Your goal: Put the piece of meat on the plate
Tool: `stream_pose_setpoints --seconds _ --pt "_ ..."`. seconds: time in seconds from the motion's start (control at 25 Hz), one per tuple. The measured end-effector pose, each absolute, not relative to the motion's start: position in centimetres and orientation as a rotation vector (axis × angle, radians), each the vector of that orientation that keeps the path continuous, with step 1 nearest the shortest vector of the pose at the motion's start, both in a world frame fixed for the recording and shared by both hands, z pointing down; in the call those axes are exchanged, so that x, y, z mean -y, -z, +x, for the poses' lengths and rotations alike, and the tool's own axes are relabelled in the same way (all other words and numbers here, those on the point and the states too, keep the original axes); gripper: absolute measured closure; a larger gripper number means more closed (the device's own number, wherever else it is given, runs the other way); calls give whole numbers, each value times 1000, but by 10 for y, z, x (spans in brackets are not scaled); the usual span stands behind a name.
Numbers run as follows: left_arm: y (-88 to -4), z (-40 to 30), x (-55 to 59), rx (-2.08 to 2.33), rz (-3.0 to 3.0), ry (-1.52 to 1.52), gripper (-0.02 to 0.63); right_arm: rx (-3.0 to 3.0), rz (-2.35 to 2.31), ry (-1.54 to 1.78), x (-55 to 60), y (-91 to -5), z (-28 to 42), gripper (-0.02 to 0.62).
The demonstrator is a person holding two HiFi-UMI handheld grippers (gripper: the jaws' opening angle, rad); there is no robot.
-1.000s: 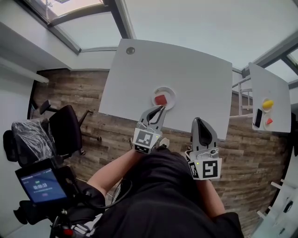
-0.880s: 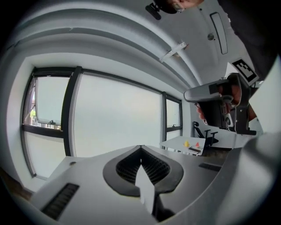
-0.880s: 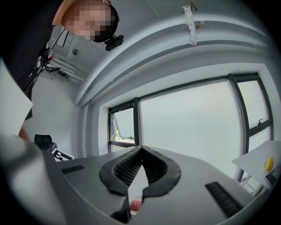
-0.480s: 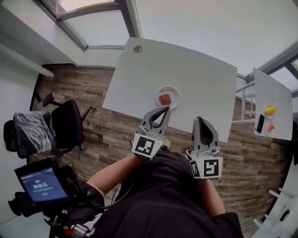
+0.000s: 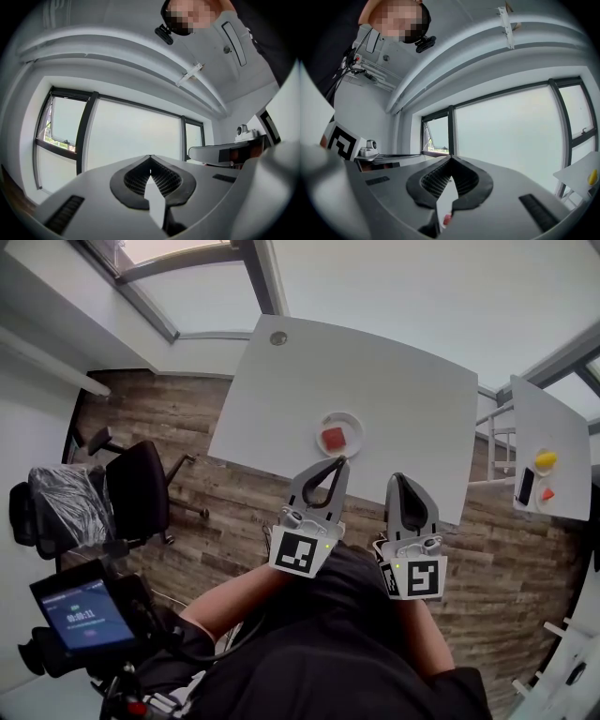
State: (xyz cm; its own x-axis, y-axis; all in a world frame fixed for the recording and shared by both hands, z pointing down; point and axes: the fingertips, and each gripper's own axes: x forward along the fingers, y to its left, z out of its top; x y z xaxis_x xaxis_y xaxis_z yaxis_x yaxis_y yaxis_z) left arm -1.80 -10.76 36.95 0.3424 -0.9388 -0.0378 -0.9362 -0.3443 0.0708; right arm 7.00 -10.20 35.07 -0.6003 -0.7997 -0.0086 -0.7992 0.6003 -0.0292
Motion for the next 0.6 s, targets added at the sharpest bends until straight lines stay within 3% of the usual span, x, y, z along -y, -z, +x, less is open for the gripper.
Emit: stream_pose_setpoints --seconds 0.6 --pt "-362 -15 98 1792 2605 82 601 -2824 -1369 19 103 -357 58 592"
